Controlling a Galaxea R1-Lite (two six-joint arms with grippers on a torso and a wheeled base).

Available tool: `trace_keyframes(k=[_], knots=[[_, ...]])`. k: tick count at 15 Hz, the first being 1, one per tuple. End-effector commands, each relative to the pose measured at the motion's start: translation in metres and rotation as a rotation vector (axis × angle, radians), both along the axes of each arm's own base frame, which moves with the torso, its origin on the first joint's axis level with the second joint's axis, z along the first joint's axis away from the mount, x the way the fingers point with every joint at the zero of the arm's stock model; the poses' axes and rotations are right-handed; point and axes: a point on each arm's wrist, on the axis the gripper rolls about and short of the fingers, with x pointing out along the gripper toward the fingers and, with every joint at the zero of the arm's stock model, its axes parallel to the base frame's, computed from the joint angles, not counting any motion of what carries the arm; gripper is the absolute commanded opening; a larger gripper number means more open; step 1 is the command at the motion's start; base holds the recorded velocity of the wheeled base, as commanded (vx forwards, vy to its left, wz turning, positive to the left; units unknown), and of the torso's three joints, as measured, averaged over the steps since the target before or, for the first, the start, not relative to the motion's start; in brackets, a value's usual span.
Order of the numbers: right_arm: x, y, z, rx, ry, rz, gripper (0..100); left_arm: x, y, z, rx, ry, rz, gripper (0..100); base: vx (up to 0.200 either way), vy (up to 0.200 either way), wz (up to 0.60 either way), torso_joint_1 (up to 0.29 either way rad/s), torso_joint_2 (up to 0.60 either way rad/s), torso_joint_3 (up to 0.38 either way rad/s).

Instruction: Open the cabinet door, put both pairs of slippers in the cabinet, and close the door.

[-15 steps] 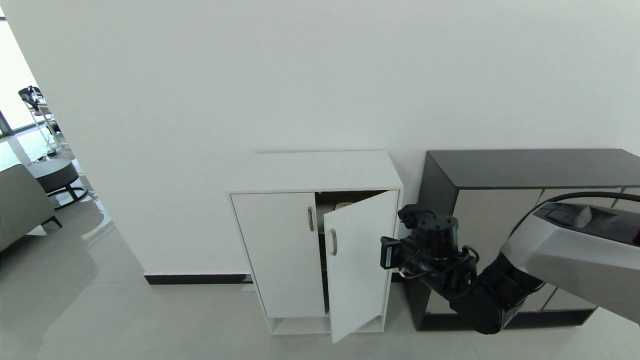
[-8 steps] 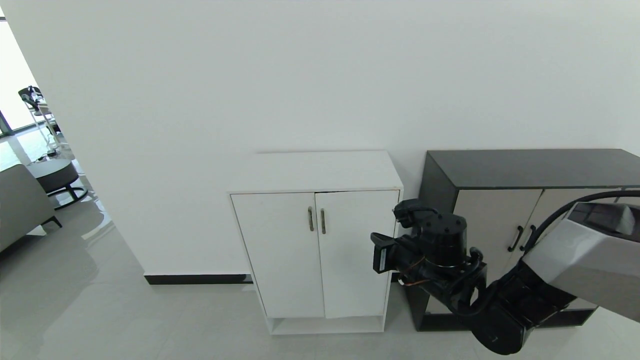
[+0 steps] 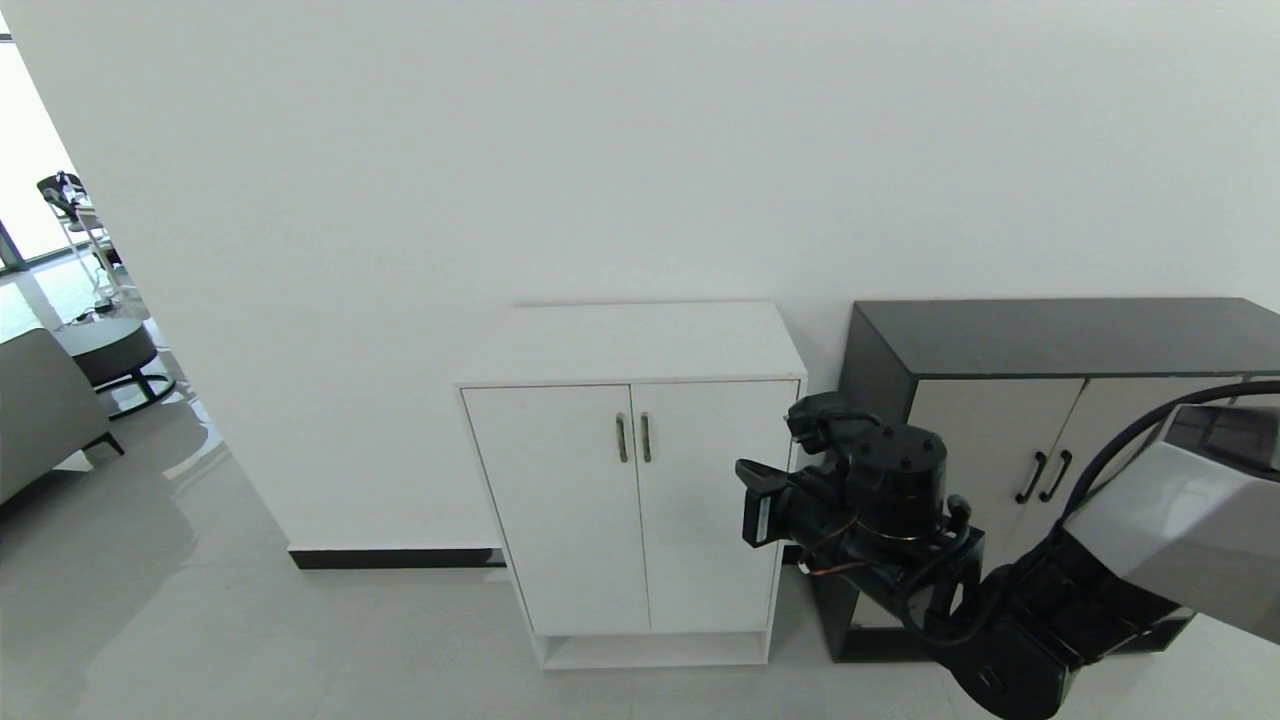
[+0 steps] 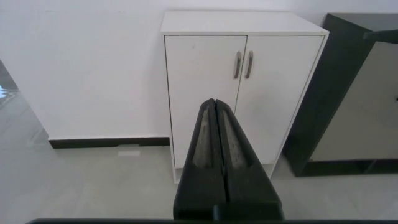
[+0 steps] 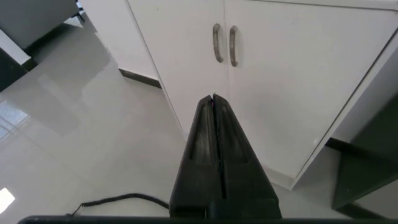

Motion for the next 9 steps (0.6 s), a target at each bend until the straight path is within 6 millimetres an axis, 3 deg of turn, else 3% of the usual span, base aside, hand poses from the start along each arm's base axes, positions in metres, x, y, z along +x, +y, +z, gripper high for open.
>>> trace_keyframes(k=[1,3,9], knots=[[-0.004,-0.002,0.006,0.008,-0.009,0.003,0,0.000,0.000,0.000,0.000,0.001,0.000,0,0.000,0.000,0.00,0.000,0.00,0.000],[-0.005,-0.003,0.008,0.010,-0.014,0.003,0,0.000,0.000,0.000,0.011,0.000,-0.018,0,0.000,0.000,0.00,0.000,0.00,0.000],[-0.006,0.001,-0.005,-0.029,0.006,0.016,0,0.000,0.000,0.000,0.009,0.001,-0.018,0,0.200,0.000,0.00,0.001,0.00,0.002]])
